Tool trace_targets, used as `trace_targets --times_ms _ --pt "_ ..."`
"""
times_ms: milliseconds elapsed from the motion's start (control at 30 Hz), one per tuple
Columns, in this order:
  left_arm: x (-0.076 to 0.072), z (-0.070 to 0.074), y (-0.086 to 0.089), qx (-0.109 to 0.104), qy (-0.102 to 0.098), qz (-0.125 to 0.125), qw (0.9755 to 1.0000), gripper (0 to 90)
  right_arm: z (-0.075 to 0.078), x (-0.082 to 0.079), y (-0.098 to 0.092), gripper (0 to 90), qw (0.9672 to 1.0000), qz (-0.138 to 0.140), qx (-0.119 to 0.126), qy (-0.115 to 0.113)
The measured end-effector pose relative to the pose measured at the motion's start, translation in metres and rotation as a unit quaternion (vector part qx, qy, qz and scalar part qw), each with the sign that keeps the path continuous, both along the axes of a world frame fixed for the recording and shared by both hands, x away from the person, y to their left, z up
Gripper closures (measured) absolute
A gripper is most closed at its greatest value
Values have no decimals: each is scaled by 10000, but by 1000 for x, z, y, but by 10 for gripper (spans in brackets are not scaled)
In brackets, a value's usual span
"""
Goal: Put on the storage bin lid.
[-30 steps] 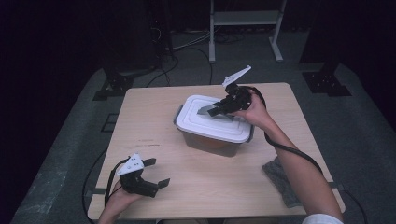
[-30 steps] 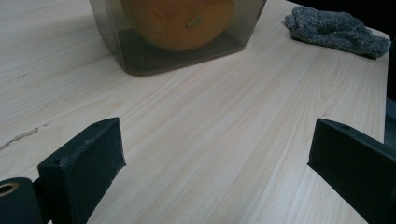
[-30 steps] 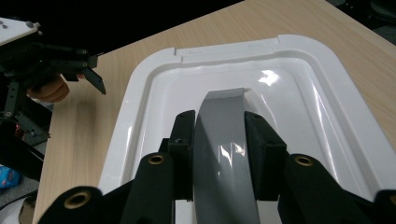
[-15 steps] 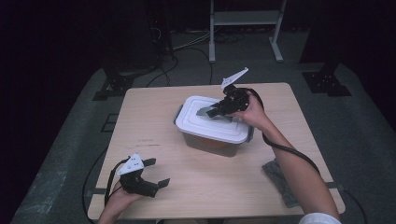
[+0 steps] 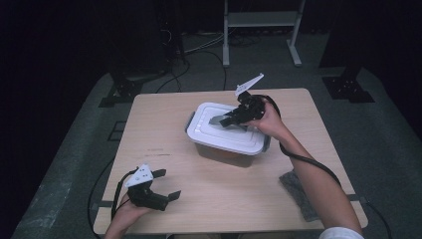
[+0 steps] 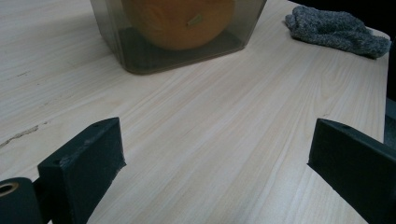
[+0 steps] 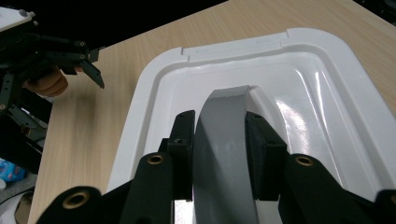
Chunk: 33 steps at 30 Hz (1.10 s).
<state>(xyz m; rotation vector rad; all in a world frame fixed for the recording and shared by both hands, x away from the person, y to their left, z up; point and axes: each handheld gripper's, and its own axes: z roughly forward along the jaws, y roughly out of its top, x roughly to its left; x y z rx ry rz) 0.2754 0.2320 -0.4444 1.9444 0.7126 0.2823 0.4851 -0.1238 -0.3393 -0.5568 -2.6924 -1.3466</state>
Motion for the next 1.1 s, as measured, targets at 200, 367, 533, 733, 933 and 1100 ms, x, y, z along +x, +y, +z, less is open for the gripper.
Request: trace_targets --times_ms 200,367,533,733,933,1100 --pt "-1 0 1 5 -3 9 10000 27 0 0 -1 632 10000 18 5 71" --pt "-3 0 2 -7 -22 41 10000 27 3 0 -3 578 9999 18 64 129" --pt "-4 0 3 -2 -13 59 10000 27 6 -1 -9 510 9999 -57 119 99" --pt "-2 0 2 -2 -25 39 10000 26 12 -5 -21 475 9996 -150 229 41" --pt "-1 0 0 -13 -11 -3 10000 27 19 -14 -38 458 9991 -250 330 4" --pt "-2 -1 -1 16 11 -23 10000 27 23 -23 -54 454 9985 -345 434 -21"
